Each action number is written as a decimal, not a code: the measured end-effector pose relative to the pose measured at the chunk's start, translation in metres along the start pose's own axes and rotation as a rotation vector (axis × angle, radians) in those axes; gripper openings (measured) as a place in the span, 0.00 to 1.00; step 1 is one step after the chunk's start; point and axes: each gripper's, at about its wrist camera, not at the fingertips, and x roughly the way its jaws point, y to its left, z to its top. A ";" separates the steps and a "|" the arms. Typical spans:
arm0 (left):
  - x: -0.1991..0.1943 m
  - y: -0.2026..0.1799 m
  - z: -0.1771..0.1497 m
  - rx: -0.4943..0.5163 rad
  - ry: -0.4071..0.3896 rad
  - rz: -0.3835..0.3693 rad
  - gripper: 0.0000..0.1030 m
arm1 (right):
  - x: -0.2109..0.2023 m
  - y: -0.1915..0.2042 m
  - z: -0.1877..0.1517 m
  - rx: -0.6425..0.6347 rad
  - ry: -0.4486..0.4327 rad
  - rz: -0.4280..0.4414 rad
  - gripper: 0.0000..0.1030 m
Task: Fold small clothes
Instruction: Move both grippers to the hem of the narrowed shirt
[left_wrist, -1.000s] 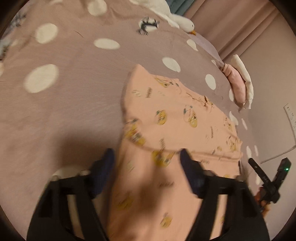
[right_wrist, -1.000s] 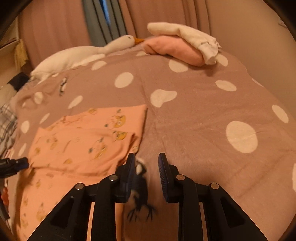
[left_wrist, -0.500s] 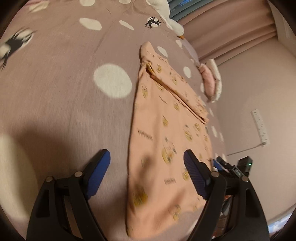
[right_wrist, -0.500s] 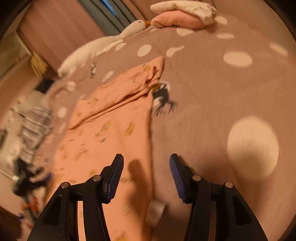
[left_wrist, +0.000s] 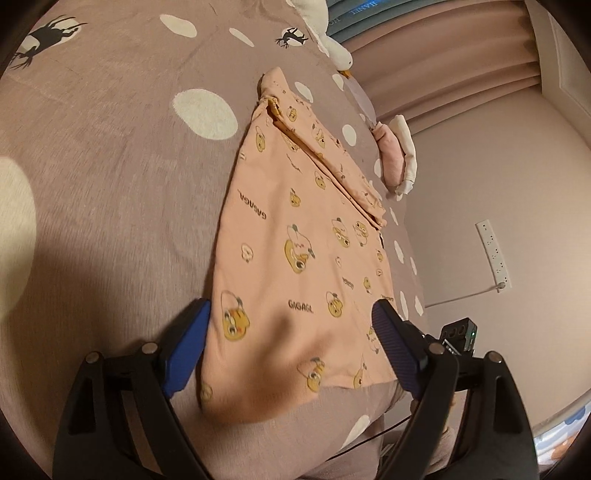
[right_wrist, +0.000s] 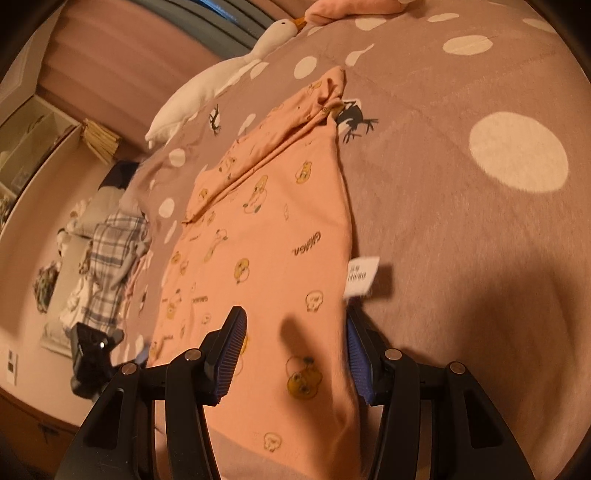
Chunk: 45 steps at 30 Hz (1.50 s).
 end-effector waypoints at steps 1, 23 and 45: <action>-0.001 0.000 -0.002 0.003 -0.001 0.000 0.84 | 0.000 0.001 0.000 0.001 0.002 -0.004 0.51; -0.005 0.001 -0.014 0.017 0.009 -0.028 0.85 | 0.006 0.014 -0.014 0.005 0.031 0.006 0.52; 0.009 -0.002 -0.007 0.018 0.047 -0.052 0.85 | 0.005 0.014 -0.018 0.008 0.033 0.039 0.52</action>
